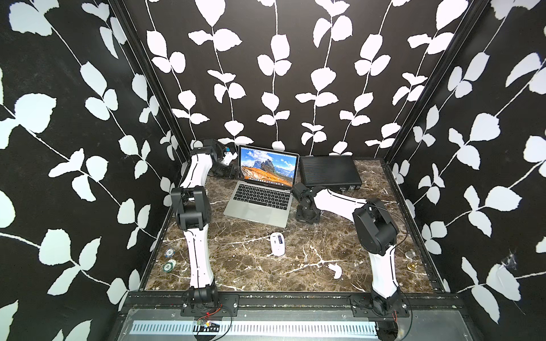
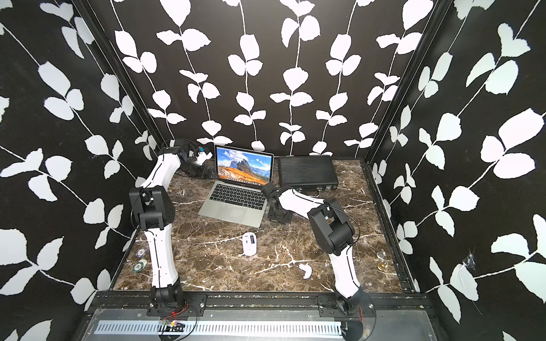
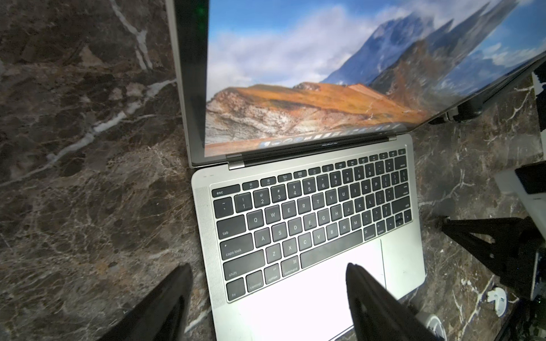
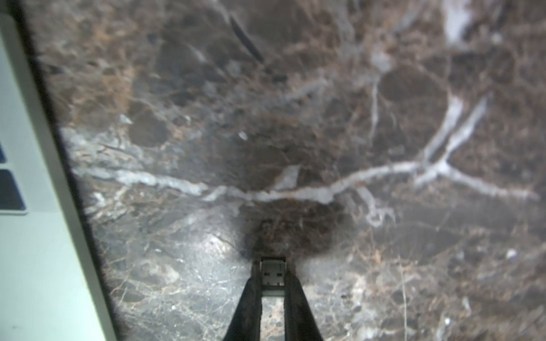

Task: Insert the wireless mouse receiver into the laptop
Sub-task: Pick up the USB plug at the center of the board.

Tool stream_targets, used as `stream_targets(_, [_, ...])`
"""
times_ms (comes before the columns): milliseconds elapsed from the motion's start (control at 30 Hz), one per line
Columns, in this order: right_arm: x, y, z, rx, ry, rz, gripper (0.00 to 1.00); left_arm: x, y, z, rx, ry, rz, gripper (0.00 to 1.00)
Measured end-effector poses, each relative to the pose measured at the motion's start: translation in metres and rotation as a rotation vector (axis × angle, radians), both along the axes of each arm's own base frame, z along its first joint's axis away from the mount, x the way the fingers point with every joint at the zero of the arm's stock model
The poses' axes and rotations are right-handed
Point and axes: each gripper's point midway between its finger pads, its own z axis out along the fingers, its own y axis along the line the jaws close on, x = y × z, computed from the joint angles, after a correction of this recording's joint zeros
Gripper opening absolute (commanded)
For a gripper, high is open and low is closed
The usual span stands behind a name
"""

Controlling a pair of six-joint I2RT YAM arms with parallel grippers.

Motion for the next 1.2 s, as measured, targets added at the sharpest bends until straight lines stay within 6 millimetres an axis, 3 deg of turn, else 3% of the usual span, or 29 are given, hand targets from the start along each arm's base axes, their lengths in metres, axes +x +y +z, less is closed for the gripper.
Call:
stream_targets(333, [0.029,-0.001,0.022,-0.004,-0.075,0.285,0.09,-0.003,0.007,-0.006,-0.042,0.027,0.000,0.83])
stream_targets(500, [0.028,-0.002,0.023,-0.019,-0.074,0.410,0.09,-0.003,0.006,-0.021,-0.076,0.060,-0.008,0.83])
stream_targets(733, [0.048,0.010,0.039,-0.020,-0.142,0.562,0.09,-0.005,0.000,-0.041,-0.126,0.104,-0.025,0.83])
stream_targets(967, [0.070,0.015,0.034,-0.015,-0.164,0.686,0.08,0.001,-0.002,-0.043,-0.133,0.098,-0.029,0.83])
stream_targets(1200, [0.085,0.023,0.029,-0.027,-0.183,0.816,0.07,0.002,0.005,-0.061,-0.088,0.129,-0.017,0.82])
